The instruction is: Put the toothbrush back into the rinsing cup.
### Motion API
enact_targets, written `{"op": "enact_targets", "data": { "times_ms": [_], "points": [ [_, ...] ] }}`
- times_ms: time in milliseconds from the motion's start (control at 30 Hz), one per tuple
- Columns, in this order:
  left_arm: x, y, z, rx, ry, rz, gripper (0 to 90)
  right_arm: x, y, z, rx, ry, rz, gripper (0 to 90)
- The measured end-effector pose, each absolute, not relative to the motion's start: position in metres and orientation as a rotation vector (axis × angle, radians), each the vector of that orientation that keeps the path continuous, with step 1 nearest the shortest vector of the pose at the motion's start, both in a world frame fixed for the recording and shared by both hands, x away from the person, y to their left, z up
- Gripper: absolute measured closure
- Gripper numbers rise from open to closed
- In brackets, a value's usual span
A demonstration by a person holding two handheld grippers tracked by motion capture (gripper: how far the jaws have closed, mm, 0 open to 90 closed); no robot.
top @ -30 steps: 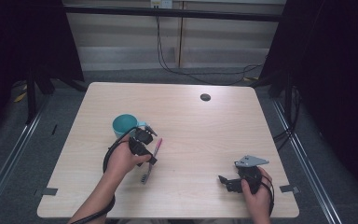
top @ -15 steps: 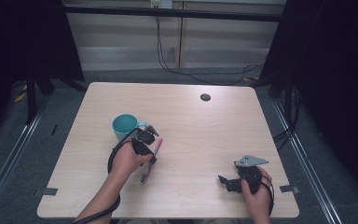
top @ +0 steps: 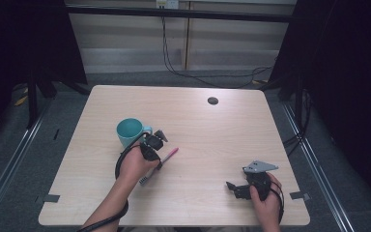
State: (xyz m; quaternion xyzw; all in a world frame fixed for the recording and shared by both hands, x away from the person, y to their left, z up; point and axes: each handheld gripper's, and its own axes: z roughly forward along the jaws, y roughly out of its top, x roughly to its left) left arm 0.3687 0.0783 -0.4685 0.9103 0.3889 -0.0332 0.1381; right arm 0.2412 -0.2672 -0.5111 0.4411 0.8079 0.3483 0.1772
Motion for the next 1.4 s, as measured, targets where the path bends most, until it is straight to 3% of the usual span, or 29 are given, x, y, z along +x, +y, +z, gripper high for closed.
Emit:
{"op": "enact_targets", "data": {
  "times_ms": [1400],
  "points": [
    [0.365, 0.085, -0.461, 2.749, 1.014, -0.074, 81.6, 0.243, -0.264, -0.511, 1.265, 2.280, 0.974, 11.2]
  ]
}}
